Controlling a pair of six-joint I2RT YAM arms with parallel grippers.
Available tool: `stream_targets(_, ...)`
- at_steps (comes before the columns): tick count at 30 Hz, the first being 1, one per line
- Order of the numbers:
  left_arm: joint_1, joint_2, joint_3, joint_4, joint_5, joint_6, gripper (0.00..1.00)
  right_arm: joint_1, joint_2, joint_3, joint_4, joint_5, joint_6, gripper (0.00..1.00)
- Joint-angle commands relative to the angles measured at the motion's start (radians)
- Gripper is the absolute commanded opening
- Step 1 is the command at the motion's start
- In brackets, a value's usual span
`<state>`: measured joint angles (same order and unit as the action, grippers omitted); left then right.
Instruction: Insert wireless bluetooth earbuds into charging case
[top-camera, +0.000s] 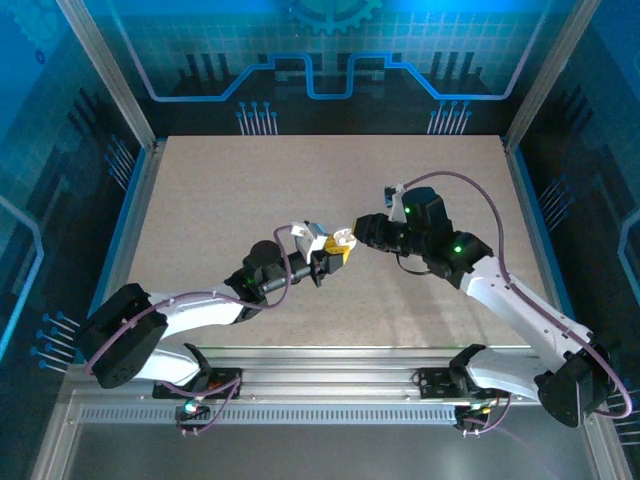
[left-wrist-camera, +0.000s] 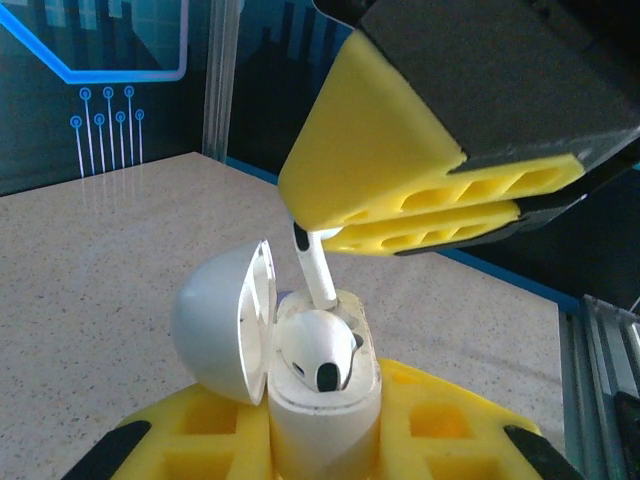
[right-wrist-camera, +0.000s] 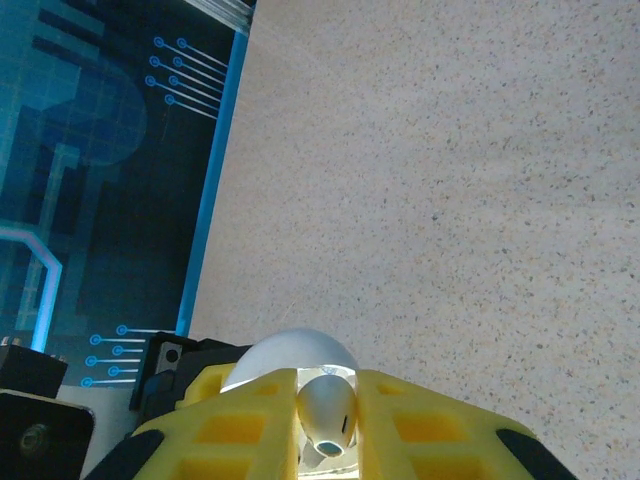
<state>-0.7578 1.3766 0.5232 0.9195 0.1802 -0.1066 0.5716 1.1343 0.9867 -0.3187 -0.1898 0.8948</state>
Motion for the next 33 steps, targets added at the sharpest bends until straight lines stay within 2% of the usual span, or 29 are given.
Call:
stream_targets(1, -0.008, 0.009, 0.032, 0.061, -0.003, -0.019, 0.17, 0.018, -0.026, -0.014, 0.044, 0.032, 0.009, 0.2)
stream_targets(8, -0.009, 0.004, 0.032, 0.073, -0.007, -0.028, 0.17, 0.028, -0.037, -0.03, 0.066, 0.047, 0.005, 0.2)
stream_targets(25, -0.009, -0.001, 0.038, 0.092, -0.008, -0.037, 0.17, 0.045, -0.066, -0.072, 0.089, -0.005, -0.042, 0.21)
stream_targets(33, -0.008, -0.002, 0.038, 0.094, 0.01, -0.034, 0.17, 0.04, -0.059, -0.049, 0.039, -0.024, -0.113, 0.21)
